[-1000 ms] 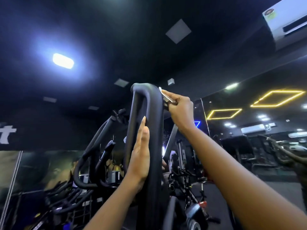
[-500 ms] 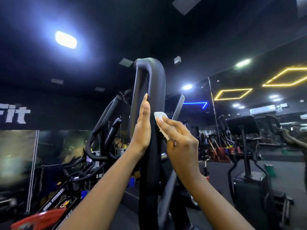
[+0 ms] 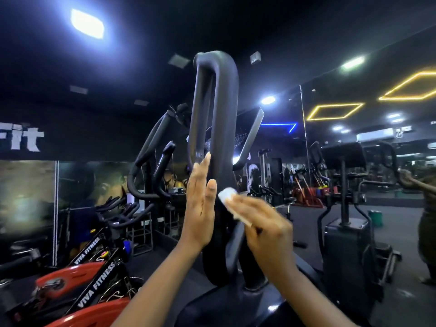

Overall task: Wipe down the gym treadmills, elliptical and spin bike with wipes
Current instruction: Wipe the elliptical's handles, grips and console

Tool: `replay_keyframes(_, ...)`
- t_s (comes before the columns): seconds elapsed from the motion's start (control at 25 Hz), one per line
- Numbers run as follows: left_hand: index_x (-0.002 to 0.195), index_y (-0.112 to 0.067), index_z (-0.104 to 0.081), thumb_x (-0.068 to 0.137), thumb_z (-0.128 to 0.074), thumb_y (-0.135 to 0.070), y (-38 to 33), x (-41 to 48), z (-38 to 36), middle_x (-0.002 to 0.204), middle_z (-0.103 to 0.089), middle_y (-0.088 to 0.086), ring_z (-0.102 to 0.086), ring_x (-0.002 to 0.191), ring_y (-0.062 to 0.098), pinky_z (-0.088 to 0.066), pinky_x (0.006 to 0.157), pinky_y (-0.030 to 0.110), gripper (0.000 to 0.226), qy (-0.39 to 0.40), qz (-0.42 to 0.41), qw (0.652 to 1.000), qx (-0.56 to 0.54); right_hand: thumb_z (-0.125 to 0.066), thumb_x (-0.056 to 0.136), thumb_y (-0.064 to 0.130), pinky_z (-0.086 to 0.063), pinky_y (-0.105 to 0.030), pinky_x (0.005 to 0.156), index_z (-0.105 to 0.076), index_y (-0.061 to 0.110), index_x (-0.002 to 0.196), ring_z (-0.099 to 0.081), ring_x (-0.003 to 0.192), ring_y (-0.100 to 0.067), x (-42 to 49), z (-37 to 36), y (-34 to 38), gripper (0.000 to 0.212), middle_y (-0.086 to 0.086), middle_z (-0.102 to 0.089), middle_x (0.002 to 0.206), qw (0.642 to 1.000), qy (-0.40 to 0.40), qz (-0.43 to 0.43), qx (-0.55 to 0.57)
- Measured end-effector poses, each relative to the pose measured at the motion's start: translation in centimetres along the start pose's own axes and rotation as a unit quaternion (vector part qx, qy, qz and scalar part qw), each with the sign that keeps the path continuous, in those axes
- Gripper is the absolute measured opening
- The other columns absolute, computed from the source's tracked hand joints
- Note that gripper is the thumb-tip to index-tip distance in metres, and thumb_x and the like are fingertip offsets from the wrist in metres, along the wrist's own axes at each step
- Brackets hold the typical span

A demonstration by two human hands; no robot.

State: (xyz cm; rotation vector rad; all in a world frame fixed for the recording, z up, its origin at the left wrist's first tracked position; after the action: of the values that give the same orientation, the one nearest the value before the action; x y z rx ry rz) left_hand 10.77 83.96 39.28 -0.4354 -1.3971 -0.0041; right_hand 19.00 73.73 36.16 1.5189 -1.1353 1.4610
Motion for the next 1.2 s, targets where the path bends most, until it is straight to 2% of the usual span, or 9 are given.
replay_keyframes(0.16, 0.144, -0.050, -0.015, 0.075, -0.019, -0.087, 0.0, -2.1, -0.2, 0.153, -0.021, -0.026, -0.012, 0.136, -0.018, -0.013, 0.100, -0.005, 0.078, 0.002, 0.088, 0.996, -0.028, -0.055, 0.078, -0.008, -0.044, -0.013, 0.091, -0.068, 0.013, 0.113, -0.059, 0.099, -0.001, 7.5, -0.3, -2.5, 0.043, 0.005, -0.067, 0.107, 0.992, -0.036, -0.112, 0.037)
replay_keyframes(0.28, 0.147, -0.041, -0.011, 0.082, -0.021, -0.077, -0.6, -2.5, -0.4, 0.076, -0.048, -0.053, -0.049, 0.076, -0.030, -0.036, 0.071, -0.005, 0.075, -0.004, 0.104, 0.993, -0.051, -0.057, 0.078, -0.012, -0.045, -0.016, 0.093, -0.066, 0.010, 0.116, -0.058, 0.102, -0.001, 8.7, -2.1, -2.5, 0.045, 0.003, -0.066, 0.110, 0.988, -0.031, -0.136, 0.068)
replay_keyframes(0.36, 0.149, -0.029, -0.008, 0.091, -0.024, -0.060, -0.8, -2.8, -0.7, 0.062, -0.046, -0.051, -0.047, 0.063, -0.031, -0.036, 0.062, -0.006, 0.068, -0.011, 0.113, 0.991, -0.069, -0.057, 0.073, -0.014, -0.045, -0.018, 0.094, -0.067, 0.010, 0.113, -0.057, 0.103, -0.002, 6.1, -2.4, -1.7, 0.048, -0.001, -0.066, 0.111, 0.990, -0.043, -0.122, 0.049)
replay_keyframes(0.52, 0.149, -0.030, -0.013, 0.084, -0.023, -0.072, -0.1, -2.8, -0.8, 0.077, -0.048, -0.054, -0.046, 0.079, -0.033, -0.035, 0.073, -0.006, 0.078, -0.023, 0.093, 0.992, -0.077, -0.057, 0.072, -0.012, -0.044, -0.014, 0.091, -0.066, 0.010, 0.112, -0.058, 0.102, -0.003, -0.4, -2.3, -0.1, 0.047, -0.001, -0.065, 0.108, 0.992, -0.066, -0.094, 0.044)
replay_keyframes(0.76, 0.147, -0.032, -0.015, 0.084, -0.023, -0.072, -0.1, -2.7, -0.8, 0.074, -0.051, -0.049, -0.045, 0.076, -0.033, -0.035, 0.075, -0.005, 0.076, -0.030, 0.079, 0.993, -0.087, -0.058, 0.075, -0.012, -0.046, -0.016, 0.092, -0.066, 0.013, 0.111, -0.061, 0.104, -0.002, -4.3, -1.6, 0.8, 0.044, 0.004, -0.066, 0.108, 0.990, -0.040, -0.111, 0.074)
replay_keyframes(0.92, 0.145, -0.050, -0.022, 0.089, -0.028, -0.064, 0.2, -2.9, -0.7, 0.069, -0.068, 0.005, -0.064, 0.048, 0.007, -0.051, 0.051, 0.024, 0.058, -0.036, 0.106, 0.987, -0.119, -0.051, 0.079, -0.007, -0.049, -0.021, 0.073, -0.065, 0.019, 0.115, -0.063, 0.079, -0.004, 3.1, -1.8, -2.9, 0.046, 0.004, -0.069, 0.105, 0.957, -0.088, -0.238, 0.138)
replay_keyframes(1.04, 0.151, -0.027, -0.013, 0.100, -0.026, -0.048, 0.3, -2.8, -1.0, 0.091, -0.059, -0.047, -0.057, 0.082, -0.024, -0.043, 0.071, 0.001, 0.056, -0.041, 0.089, 0.989, -0.114, -0.053, 0.085, -0.006, -0.041, -0.011, 0.056, -0.059, 0.028, 0.118, -0.049, 0.055, 0.001, 6.5, -3.3, -3.2, 0.048, 0.007, -0.069, 0.100, 0.952, -0.071, -0.245, 0.168)
replay_keyframes(1.12, 0.149, -0.028, -0.020, 0.089, -0.024, -0.065, 0.5, -2.8, -1.0, 0.107, -0.044, -0.057, -0.041, 0.107, -0.030, -0.032, 0.086, -0.005, 0.070, -0.039, 0.076, 0.990, -0.109, -0.053, 0.085, -0.006, -0.038, -0.006, 0.058, -0.057, 0.030, 0.118, -0.049, 0.055, 0.005, 5.0, -3.6, -2.7, 0.049, 0.006, -0.069, 0.095, 0.950, -0.074, -0.248, 0.174)
replay_keyframes(1.2, 0.146, -0.033, -0.022, 0.083, -0.024, -0.071, 1.0, -2.8, -0.8, 0.105, -0.047, -0.055, -0.043, 0.106, -0.028, -0.031, 0.087, -0.004, 0.074, -0.040, 0.087, 0.989, -0.117, -0.055, 0.082, -0.006, -0.045, -0.010, 0.075, -0.059, 0.025, 0.118, -0.059, 0.074, 0.009, 2.1, -3.5, -2.3, 0.048, 0.008, -0.069, 0.101, 0.948, -0.078, -0.251, 0.180)
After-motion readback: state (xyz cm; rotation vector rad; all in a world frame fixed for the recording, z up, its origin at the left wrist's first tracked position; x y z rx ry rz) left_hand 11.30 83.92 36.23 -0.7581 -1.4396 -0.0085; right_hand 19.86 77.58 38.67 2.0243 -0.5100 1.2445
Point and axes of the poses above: each hand's wrist, its own x-axis towards the middle knuckle, its own z-axis out of the back of the hand, y = z × x, the point moved 3 cm from there along x, towards the middle knuckle
